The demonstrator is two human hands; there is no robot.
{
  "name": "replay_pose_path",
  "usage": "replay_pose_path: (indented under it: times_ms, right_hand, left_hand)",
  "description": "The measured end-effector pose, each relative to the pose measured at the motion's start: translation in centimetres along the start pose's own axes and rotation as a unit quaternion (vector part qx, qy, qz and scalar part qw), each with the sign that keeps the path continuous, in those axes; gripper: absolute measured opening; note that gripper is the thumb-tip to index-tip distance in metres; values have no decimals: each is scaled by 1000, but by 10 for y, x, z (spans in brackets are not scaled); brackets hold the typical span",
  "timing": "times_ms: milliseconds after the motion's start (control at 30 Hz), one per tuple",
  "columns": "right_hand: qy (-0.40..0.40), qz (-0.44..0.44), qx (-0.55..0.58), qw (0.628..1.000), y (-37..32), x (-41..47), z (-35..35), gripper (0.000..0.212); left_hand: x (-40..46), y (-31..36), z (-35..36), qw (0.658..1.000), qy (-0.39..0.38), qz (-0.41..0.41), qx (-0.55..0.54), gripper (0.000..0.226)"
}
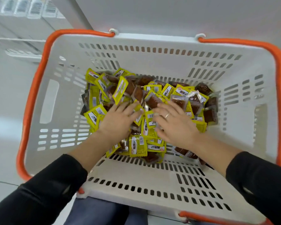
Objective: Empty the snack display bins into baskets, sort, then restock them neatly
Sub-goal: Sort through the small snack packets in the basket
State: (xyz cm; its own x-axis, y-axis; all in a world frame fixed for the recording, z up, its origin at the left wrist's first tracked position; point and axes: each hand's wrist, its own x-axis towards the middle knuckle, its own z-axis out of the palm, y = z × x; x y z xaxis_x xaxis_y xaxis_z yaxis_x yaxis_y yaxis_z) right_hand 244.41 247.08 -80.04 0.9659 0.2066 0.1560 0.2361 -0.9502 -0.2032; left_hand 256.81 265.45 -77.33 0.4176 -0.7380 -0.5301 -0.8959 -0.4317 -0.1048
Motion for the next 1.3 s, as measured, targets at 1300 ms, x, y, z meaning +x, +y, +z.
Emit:
replay_pose_path:
  times_ms: [1300]
  right_hand:
    - [-121, 159, 55, 978, 22, 90, -37, 42]
  left_hand:
    - [-1, 24, 4, 917, -114, -76, -376, 81]
